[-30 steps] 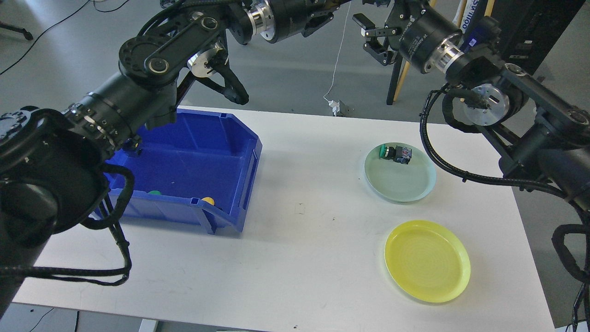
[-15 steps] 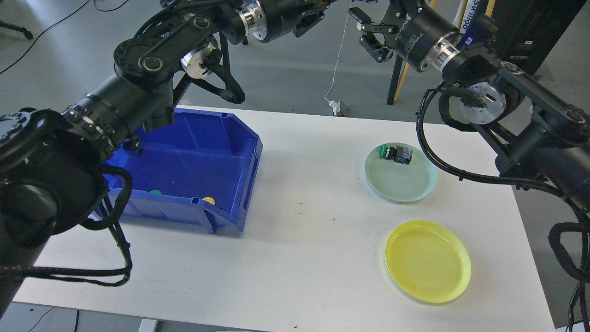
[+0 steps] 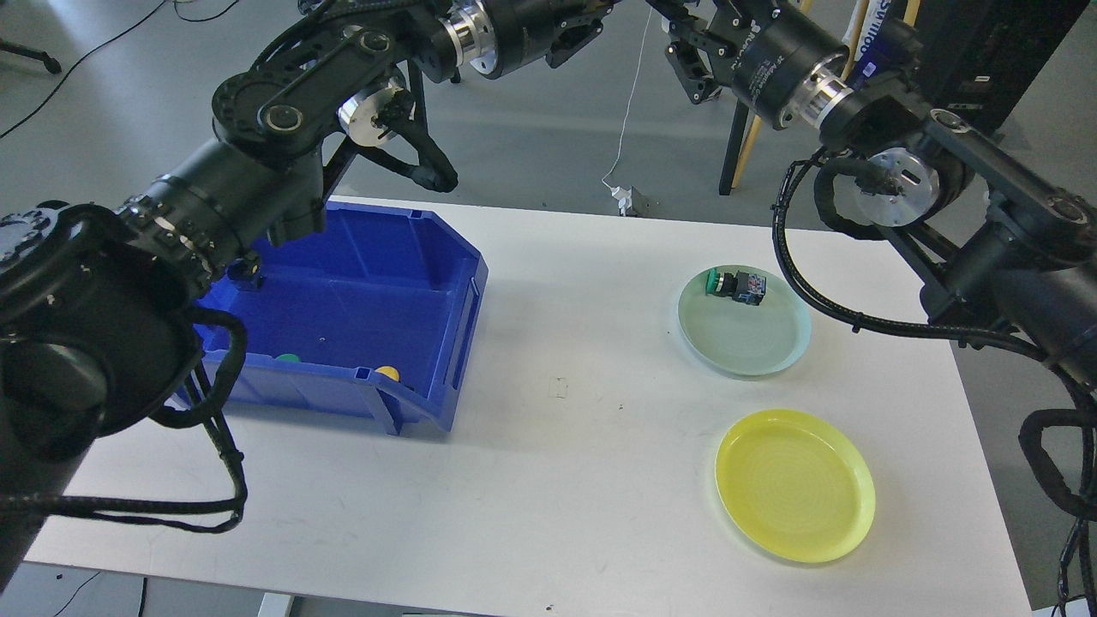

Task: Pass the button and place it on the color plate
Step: 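Grasp the button with the right gripper and open the left gripper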

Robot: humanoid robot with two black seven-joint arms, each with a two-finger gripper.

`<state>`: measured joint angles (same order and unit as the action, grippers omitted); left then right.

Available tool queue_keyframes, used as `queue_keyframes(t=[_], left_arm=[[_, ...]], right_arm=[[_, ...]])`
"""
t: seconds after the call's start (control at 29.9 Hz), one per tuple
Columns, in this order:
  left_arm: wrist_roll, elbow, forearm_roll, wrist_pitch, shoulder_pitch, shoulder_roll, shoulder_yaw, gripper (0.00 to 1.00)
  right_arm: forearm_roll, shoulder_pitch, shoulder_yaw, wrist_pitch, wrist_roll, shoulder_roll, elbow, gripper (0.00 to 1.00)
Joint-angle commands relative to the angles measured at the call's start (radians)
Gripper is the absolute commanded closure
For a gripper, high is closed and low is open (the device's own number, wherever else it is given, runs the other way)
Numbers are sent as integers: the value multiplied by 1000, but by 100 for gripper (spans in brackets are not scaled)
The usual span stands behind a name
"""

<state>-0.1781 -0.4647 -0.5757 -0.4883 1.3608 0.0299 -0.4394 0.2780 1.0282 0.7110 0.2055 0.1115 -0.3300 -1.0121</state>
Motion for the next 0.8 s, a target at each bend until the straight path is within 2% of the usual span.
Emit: queue_keyframes(t=[0.0,0.13,0.17,0.2,0.23,0.3,0.37,0.57,0.77], left_arm=[[0,0,-1,0,0,1,1,81],[0,0,-1,0,-2,1,1,80],[0,0,-1,0,-2,2,1,78],[2,1,0,0,-2,2,1,72],[2,3,0,0,-3,2,1,63],[0,17,0,0,-3,2,-2,40],[-1,23,0,0,-3,2,-4,12],[-1,23,-1,0,-3,2,1,3],[-1,23,-1,0,-3,-1,4,2]], right_arm=[[0,1,-1,2,0,0,0,83],[0,1,-1,2,0,0,3,83],[0,1,-2,2,0,0,3,83],[0,1,-2,2,0,0,3,83],[0,1,-2,2,0,-1,3,83],[0,3,-2,2,0,-1,3,83],[0,3,-2,3,0,-1,3,83],[0,3,-2,3,0,-1,3,83],[0,3,-4,3,0,-3,3,83]])
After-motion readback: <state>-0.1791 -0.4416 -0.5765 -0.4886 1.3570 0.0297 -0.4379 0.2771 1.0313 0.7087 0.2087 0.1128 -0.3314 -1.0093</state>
